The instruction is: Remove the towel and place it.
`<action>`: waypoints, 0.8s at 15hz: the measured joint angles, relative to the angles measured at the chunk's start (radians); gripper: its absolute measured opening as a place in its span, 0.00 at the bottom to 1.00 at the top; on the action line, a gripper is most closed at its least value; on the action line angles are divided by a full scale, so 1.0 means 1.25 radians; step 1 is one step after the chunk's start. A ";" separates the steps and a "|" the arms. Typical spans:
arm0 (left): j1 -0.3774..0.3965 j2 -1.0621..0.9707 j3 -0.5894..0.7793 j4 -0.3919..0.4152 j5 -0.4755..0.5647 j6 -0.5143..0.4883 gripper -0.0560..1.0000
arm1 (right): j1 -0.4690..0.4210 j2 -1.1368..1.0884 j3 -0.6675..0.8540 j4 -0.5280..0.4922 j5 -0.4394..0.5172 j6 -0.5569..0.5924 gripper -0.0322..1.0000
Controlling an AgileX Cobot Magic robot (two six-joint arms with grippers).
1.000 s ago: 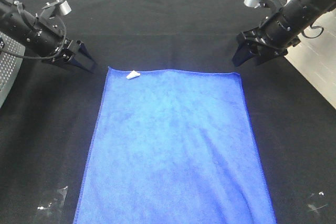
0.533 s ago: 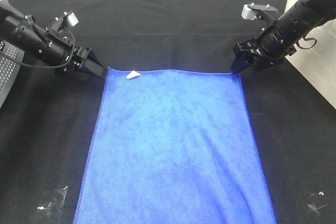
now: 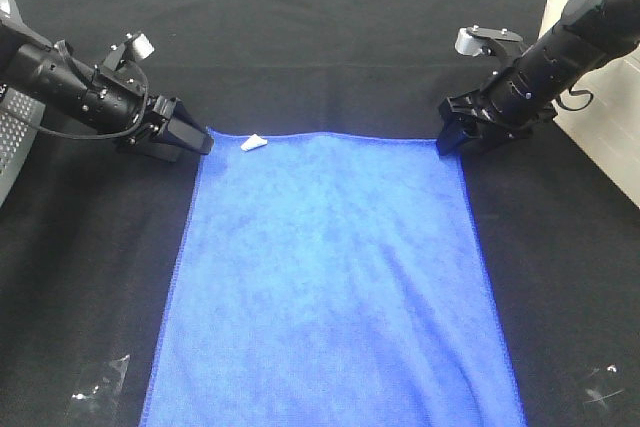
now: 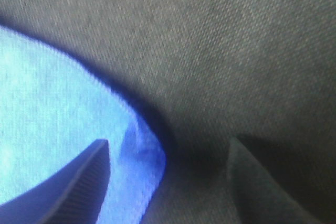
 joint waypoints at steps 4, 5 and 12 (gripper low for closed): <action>0.002 0.026 -0.006 -0.066 0.016 0.028 0.77 | 0.000 0.018 -0.008 0.100 0.006 -0.102 0.61; 0.002 0.026 -0.006 -0.066 0.016 0.028 0.77 | 0.000 0.018 -0.008 0.100 0.006 -0.102 0.61; -0.026 0.050 -0.010 -0.134 0.010 0.054 0.72 | 0.023 0.026 -0.009 0.133 -0.004 -0.135 0.57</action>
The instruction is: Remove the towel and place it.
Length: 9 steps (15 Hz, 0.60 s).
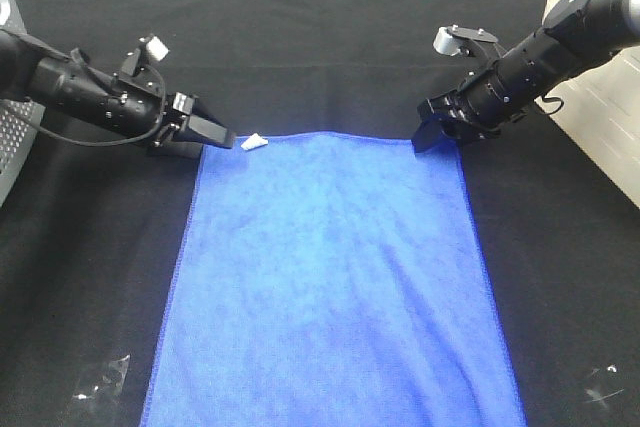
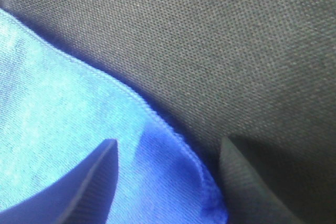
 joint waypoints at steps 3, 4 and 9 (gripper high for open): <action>-0.040 0.001 -0.002 0.009 -0.065 -0.002 0.58 | 0.000 0.002 0.000 0.000 -0.007 -0.001 0.46; -0.044 0.002 -0.002 0.010 -0.078 -0.004 0.46 | 0.001 0.003 0.000 -0.003 -0.009 -0.001 0.36; -0.046 0.010 -0.002 0.014 -0.108 -0.009 0.06 | 0.002 0.006 0.000 -0.053 -0.020 -0.001 0.04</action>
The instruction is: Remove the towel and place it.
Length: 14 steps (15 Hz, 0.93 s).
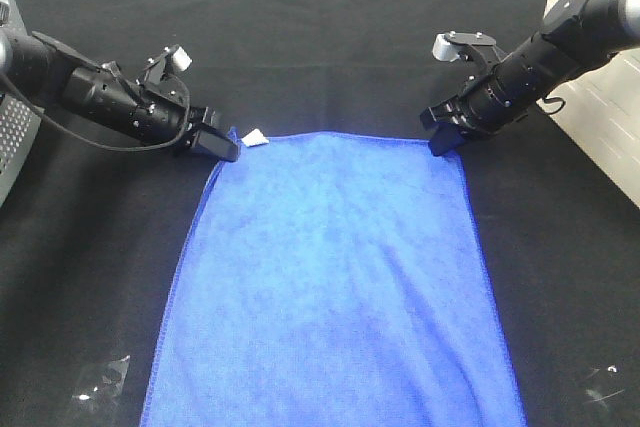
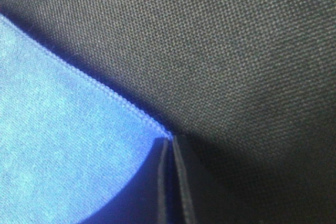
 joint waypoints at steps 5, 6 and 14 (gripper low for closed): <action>-0.003 -0.015 0.000 0.051 -0.018 -0.006 0.06 | 0.000 0.000 0.000 0.000 0.000 0.003 0.04; -0.005 -0.020 0.000 0.066 -0.027 -0.009 0.06 | 0.000 0.000 0.000 0.000 -0.002 0.003 0.04; -0.009 -0.014 -0.086 0.097 -0.133 -0.011 0.05 | 0.002 0.014 -0.068 -0.025 -0.066 0.003 0.04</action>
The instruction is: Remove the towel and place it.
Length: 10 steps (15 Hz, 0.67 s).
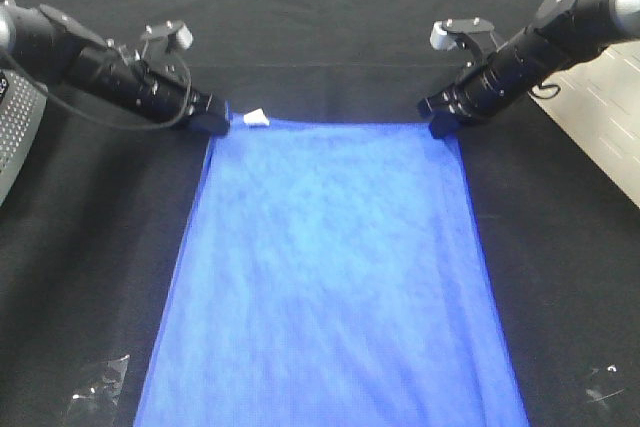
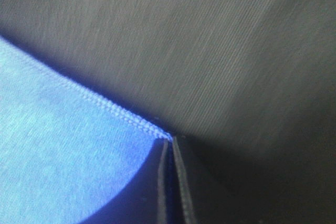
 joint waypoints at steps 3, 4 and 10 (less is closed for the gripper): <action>0.000 0.009 -0.074 -0.002 -0.054 0.000 0.05 | 0.000 0.000 -0.040 0.000 -0.067 0.000 0.04; 0.000 0.018 -0.098 -0.002 -0.066 0.000 0.05 | 0.001 0.000 -0.043 0.001 -0.090 -0.004 0.04; -0.010 0.062 -0.149 -0.006 -0.150 0.038 0.05 | 0.010 0.072 -0.080 0.025 -0.200 -0.070 0.04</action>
